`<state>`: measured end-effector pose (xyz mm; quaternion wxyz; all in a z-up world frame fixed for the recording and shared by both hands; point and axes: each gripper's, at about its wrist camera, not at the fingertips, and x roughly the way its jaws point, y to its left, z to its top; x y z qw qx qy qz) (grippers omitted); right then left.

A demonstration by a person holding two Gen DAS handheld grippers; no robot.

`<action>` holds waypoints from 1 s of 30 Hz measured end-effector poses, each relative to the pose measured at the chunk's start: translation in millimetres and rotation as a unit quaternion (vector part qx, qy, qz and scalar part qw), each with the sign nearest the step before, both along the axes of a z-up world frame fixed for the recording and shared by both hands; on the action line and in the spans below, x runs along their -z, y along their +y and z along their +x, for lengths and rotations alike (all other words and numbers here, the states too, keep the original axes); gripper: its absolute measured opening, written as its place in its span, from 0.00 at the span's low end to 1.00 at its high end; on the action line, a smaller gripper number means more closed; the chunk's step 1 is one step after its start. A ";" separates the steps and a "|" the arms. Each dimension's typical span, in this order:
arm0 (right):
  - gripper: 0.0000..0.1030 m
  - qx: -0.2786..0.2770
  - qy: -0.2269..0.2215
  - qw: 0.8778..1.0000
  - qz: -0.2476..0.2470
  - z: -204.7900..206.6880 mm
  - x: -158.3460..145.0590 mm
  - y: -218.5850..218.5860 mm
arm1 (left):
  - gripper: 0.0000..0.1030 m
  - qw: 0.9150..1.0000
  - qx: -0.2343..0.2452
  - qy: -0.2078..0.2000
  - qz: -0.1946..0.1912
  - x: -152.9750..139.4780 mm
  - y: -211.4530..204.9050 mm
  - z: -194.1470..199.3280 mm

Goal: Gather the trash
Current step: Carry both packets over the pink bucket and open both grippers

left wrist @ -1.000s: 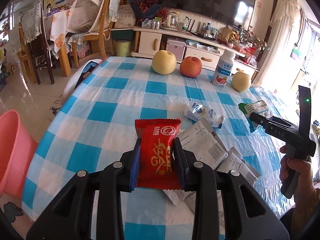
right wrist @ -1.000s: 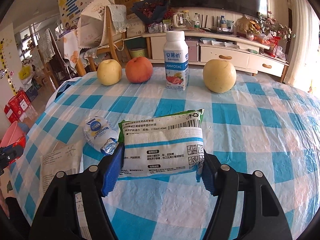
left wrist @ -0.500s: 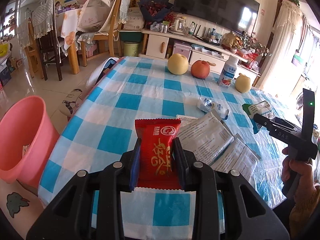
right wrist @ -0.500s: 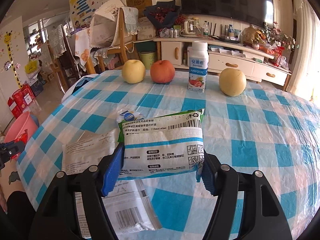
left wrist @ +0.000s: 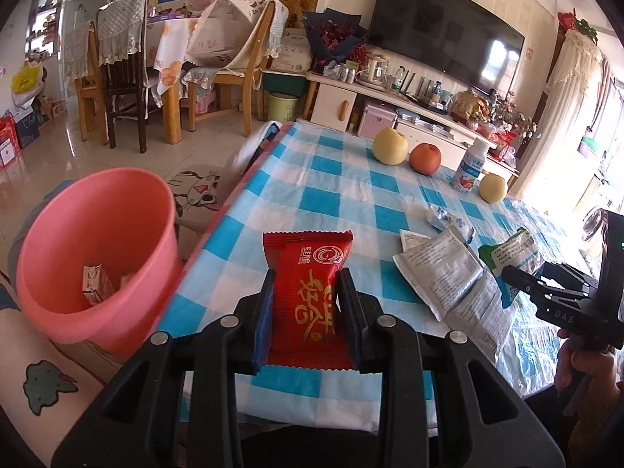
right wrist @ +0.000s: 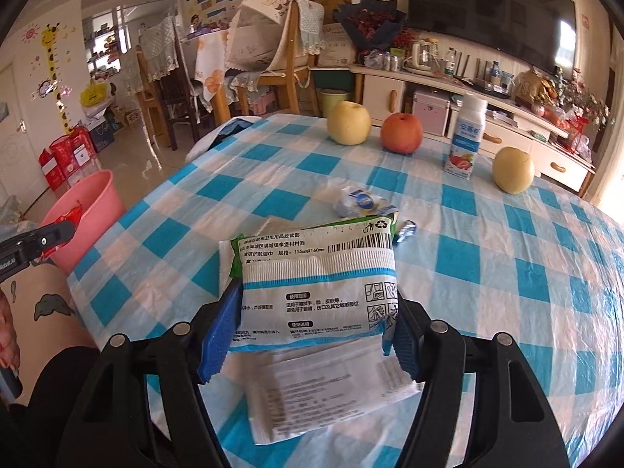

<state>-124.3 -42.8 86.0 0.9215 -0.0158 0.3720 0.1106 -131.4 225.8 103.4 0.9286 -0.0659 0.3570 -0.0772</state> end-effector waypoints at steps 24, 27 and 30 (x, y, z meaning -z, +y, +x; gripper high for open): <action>0.67 -0.261 -0.057 0.962 -0.054 26.9 -67.3 311.4 | 0.32 0.981 -0.173 -0.030 -0.077 -5.1 210.6 15.0; 0.68 -0.273 -0.053 0.958 -0.071 38.3 -56.5 335.0 | 0.32 0.980 -0.178 -0.026 -0.085 -0.4 219.5 21.8; 0.70 -0.285 -0.045 0.953 -0.086 49.7 -40.0 353.2 | 0.32 0.979 -0.181 -0.022 -0.090 4.2 224.7 30.9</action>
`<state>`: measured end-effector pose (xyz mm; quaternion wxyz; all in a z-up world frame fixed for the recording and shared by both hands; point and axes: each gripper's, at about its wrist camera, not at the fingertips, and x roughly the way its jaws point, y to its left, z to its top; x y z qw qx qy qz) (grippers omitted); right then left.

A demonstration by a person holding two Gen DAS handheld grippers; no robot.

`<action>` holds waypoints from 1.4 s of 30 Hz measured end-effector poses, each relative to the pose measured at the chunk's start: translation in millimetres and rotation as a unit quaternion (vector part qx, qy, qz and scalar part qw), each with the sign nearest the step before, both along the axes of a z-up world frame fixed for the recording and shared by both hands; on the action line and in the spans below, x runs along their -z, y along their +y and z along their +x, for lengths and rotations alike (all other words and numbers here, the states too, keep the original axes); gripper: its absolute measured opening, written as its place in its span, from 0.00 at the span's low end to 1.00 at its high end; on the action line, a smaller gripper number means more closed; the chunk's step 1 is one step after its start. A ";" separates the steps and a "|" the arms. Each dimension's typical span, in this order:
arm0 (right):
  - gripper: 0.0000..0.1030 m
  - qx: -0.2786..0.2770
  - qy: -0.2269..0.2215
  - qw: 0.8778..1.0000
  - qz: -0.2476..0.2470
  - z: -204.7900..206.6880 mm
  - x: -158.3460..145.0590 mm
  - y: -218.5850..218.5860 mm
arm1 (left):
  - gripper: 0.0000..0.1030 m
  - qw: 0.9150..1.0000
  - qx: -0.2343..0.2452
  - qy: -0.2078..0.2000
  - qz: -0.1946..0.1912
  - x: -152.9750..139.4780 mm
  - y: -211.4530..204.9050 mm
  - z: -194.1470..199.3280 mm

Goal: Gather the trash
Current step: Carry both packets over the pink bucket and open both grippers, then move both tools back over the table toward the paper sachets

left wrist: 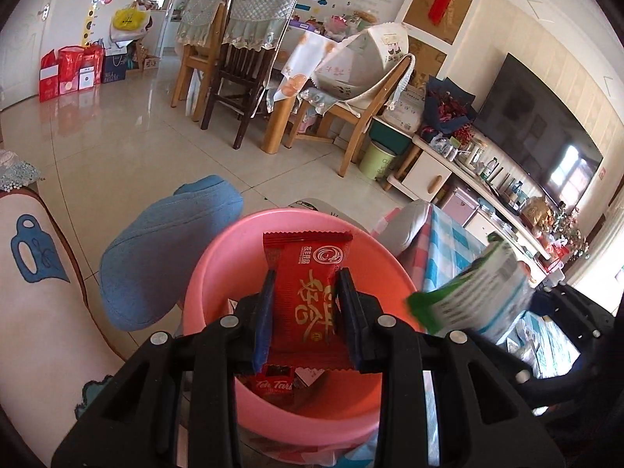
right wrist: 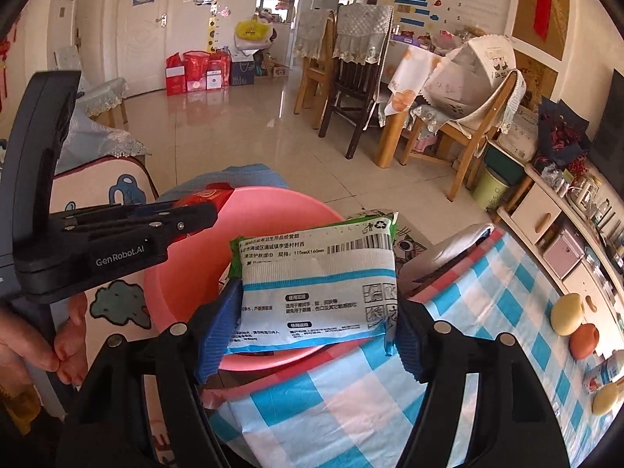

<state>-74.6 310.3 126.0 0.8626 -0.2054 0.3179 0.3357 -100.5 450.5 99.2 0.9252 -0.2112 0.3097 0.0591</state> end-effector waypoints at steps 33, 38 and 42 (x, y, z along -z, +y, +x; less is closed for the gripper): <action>0.92 0.193 0.046 0.969 0.145 -44.7 21.6 -179.2 | 0.89 0.998 0.025 -0.051 0.036 2.4 -62.7 -71.5; 0.95 0.201 0.044 0.962 0.180 -50.4 20.8 -206.4 | 0.89 0.993 0.055 -0.065 0.081 -11.7 -96.0 -76.0; 0.95 0.200 0.052 0.958 0.200 -55.1 16.1 -221.2 | 0.89 0.989 0.078 -0.069 0.106 -18.3 -120.6 -79.3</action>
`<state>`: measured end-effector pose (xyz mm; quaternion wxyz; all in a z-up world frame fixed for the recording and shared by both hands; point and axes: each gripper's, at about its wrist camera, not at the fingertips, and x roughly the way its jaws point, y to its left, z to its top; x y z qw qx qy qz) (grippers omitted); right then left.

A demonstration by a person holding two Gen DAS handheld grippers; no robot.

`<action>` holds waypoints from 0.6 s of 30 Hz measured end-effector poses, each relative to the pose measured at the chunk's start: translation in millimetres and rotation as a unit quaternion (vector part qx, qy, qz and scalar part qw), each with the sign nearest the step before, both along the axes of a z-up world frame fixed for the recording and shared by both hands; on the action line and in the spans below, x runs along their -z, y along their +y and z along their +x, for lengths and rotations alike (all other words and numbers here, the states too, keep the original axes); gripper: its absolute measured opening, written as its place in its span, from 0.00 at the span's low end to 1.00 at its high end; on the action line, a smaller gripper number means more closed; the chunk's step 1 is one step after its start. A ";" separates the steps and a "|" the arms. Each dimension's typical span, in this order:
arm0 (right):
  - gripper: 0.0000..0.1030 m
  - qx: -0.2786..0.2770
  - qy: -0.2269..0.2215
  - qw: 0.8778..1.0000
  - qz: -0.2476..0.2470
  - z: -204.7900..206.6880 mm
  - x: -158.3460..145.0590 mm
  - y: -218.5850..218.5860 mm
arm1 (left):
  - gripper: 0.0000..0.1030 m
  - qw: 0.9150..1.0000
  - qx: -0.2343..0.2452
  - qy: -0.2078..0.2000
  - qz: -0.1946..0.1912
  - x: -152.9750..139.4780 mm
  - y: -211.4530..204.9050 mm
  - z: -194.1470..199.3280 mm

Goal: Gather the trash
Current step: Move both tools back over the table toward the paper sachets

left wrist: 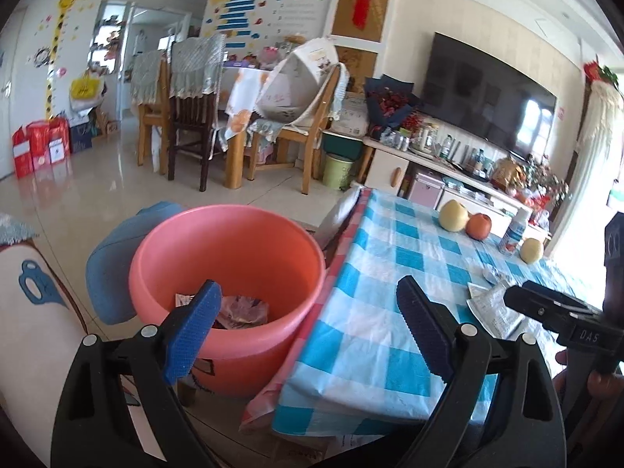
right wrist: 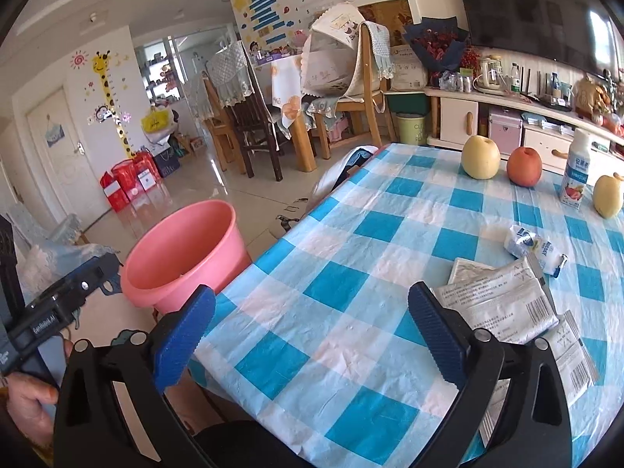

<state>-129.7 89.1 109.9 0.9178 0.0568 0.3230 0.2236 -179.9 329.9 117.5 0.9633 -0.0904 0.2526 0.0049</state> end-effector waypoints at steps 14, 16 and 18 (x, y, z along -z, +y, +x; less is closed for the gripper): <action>0.95 -0.007 0.073 0.996 0.044 -10.9 12.0 -44.4 | 0.89 0.998 0.065 -0.005 0.027 -19.1 -69.6 -15.1; 0.95 -0.005 0.077 0.996 0.043 -13.3 15.3 -49.3 | 0.89 0.997 0.069 -0.001 0.027 -19.5 -79.4 -14.2; 0.95 0.000 0.080 0.996 0.043 -15.2 17.3 -54.7 | 0.89 0.997 0.073 0.003 0.029 -19.7 -86.2 -15.5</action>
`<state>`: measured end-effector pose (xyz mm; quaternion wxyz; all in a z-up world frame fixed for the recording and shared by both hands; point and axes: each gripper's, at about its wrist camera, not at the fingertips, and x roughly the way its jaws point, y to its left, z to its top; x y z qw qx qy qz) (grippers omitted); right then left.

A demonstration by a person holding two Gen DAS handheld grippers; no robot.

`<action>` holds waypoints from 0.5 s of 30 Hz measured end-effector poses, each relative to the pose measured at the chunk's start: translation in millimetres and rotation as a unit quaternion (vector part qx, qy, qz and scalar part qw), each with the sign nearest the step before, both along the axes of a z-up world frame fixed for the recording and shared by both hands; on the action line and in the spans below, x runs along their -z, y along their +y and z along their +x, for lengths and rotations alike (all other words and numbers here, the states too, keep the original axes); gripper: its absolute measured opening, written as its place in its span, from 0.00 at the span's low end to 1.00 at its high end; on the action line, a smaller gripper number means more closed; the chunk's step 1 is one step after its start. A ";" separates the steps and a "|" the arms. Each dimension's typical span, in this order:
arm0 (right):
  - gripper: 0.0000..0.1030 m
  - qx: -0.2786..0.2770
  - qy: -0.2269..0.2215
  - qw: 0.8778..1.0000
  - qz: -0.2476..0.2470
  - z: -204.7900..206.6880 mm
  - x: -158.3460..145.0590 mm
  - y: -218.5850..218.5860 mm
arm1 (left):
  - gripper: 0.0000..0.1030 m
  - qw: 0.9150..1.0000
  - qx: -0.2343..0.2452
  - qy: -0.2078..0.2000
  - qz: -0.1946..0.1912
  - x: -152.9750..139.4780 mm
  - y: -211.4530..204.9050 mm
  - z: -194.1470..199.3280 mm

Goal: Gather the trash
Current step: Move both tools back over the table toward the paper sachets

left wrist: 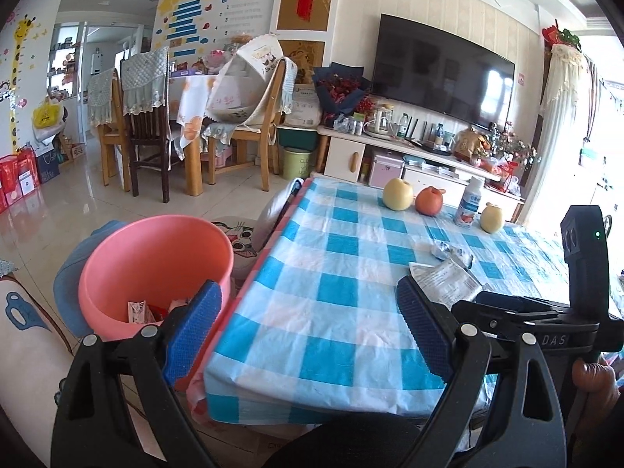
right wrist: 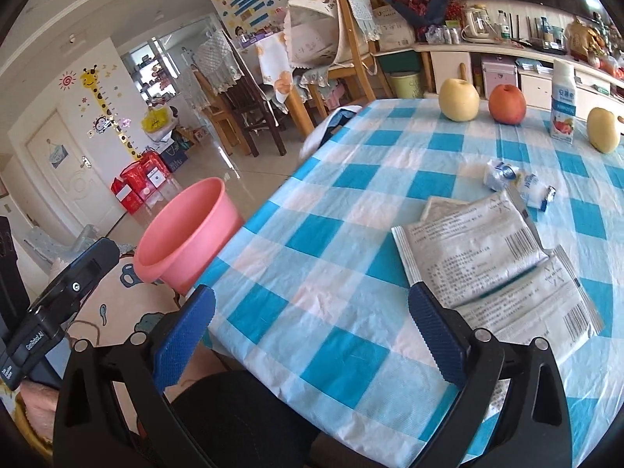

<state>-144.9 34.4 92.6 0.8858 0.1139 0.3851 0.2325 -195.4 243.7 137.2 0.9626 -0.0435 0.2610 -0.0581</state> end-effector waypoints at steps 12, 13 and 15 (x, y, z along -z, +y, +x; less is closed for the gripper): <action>0.95 0.027 -0.012 1.000 -0.012 -5.7 -3.7 -35.2 | 0.89 0.998 0.044 0.035 0.041 4.0 -52.7 -0.7; 0.95 0.029 -0.012 0.999 -0.011 -5.5 -3.7 -38.7 | 0.89 0.997 0.049 0.036 0.043 4.8 -56.7 -1.4; 0.95 0.031 -0.008 0.999 -0.011 -4.2 -3.0 -45.0 | 0.89 0.996 0.062 0.039 0.046 6.1 -66.7 -2.7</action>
